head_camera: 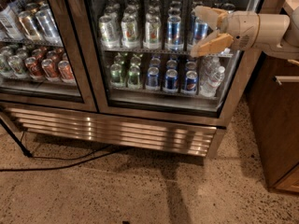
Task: Open right fridge door
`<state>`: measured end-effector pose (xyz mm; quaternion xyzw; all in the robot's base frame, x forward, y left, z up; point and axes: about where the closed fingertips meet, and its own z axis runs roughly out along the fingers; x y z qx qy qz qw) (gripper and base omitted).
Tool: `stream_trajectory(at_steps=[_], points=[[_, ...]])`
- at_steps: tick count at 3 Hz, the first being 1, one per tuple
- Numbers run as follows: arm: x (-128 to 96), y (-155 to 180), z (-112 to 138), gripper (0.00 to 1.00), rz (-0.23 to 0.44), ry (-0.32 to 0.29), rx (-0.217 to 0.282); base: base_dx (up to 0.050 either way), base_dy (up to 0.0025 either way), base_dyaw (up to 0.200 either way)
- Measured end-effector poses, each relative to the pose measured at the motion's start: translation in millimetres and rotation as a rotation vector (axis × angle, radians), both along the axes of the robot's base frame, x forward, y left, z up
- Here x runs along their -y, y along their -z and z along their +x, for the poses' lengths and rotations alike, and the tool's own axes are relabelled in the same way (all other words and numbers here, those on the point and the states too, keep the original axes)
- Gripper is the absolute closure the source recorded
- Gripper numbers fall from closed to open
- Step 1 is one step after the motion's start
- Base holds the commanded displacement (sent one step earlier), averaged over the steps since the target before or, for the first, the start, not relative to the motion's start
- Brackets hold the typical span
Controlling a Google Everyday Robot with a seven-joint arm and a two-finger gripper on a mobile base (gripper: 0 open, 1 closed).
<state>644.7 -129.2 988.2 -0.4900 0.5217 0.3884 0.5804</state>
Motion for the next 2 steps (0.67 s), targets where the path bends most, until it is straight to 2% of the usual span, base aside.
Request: stream_trajectory(at_steps=[1, 2], points=[[-4, -2, -8, 0.00, -0.020, 0.011, 0.018, 0.000, 0.00000, 0.000], [-3, -7, -22, 0.00, -0.048, 0.059, 0.040, 0.000, 0.00000, 0.000]])
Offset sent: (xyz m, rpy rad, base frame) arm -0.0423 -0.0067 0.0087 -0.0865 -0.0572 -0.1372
